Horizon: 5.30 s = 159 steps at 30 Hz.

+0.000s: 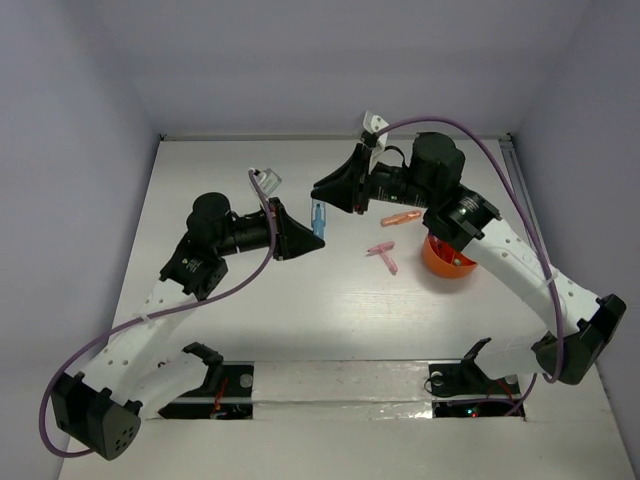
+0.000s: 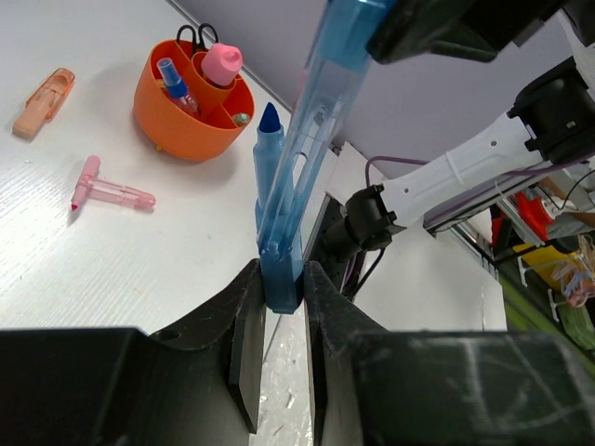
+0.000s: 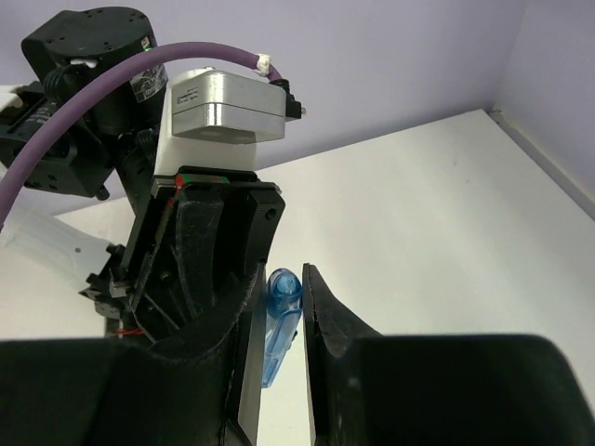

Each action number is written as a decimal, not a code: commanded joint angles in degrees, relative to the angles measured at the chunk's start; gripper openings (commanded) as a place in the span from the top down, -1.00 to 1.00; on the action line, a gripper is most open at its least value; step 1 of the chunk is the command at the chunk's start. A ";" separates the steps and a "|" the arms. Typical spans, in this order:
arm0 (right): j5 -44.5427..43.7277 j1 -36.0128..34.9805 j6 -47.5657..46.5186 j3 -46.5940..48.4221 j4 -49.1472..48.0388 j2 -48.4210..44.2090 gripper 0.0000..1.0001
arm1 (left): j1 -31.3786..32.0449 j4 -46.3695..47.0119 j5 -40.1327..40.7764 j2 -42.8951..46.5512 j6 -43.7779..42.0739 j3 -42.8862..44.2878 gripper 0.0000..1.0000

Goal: Sort the stationery into containers
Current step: Close the pen cap on the pen, then place the pen in the storage box, then pick up the pen from the center of the board.

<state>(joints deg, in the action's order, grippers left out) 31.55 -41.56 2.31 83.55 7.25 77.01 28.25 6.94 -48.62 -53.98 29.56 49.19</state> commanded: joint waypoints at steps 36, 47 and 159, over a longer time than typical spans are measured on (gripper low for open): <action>10.02 4.12 4.99 -6.37 -4.69 2.62 1.00 | 0.67 16.26 0.72 6.51 1.90 2.40 1.00; 14.68 1.14 8.24 -18.85 -10.76 -0.28 1.00 | 0.67 20.39 3.97 4.41 4.80 5.74 1.00; -50.55 7.30 12.81 -38.81 9.97 -26.39 -0.08 | 1.02 -10.03 36.58 28.31 -5.66 -12.54 -0.98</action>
<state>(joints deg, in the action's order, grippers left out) -27.88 -28.95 16.01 42.06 11.38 49.82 30.92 -8.88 -6.02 -24.32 24.91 36.64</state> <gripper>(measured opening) 0.565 0.990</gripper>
